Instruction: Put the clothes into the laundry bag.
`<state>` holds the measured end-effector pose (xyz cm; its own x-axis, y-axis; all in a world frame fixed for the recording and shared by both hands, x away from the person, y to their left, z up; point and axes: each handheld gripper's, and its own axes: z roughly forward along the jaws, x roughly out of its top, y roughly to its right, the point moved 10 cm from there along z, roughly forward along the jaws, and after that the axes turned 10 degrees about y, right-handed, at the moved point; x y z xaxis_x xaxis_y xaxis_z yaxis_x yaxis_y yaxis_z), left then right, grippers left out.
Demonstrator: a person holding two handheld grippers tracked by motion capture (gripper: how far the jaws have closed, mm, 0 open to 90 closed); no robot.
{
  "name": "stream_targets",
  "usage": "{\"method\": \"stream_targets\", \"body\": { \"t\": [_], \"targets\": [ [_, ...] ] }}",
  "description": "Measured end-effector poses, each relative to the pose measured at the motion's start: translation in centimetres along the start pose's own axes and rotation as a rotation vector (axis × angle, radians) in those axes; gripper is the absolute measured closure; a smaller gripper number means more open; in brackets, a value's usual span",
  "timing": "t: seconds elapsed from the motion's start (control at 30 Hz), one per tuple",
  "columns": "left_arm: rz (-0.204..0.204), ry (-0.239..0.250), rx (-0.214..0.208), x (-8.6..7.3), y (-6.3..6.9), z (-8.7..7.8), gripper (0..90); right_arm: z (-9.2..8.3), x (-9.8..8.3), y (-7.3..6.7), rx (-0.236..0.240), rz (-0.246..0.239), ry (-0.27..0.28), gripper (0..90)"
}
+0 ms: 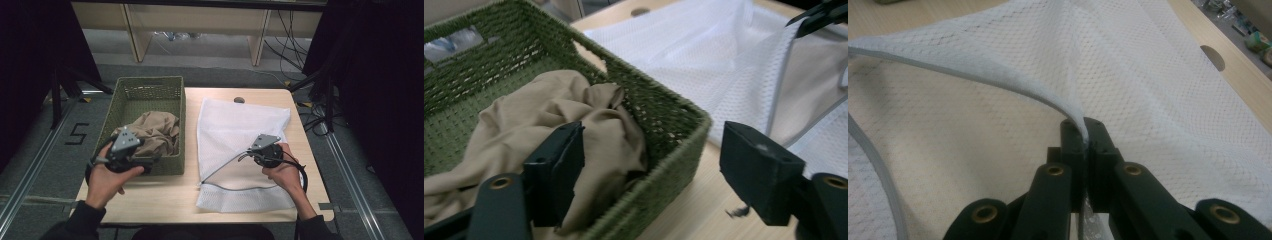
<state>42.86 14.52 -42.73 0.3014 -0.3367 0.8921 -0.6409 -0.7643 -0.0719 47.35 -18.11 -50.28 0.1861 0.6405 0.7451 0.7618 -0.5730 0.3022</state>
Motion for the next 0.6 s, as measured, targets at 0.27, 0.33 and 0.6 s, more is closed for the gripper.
{"method": "stream_targets", "body": {
  "t": [0.27, 0.33, 0.6],
  "targets": [
    [0.096, -0.174, -0.01, -0.5, -6.5, 4.4, 23.2, 0.2, -0.3, -0.3, 0.008, 0.012, -0.01, 89.2],
    [0.079, -0.24, -0.054, -1.4, -6.7, 5.7, 18.8, 0.1, -0.3, -0.4, 0.012, 0.019, -0.011, 89.1],
    [0.204, -0.523, -0.145, -4.9, -6.5, 9.9, 33.9, 0.4, -0.6, -0.6, 0.037, -0.006, -0.028, 89.1]
  ]
}}
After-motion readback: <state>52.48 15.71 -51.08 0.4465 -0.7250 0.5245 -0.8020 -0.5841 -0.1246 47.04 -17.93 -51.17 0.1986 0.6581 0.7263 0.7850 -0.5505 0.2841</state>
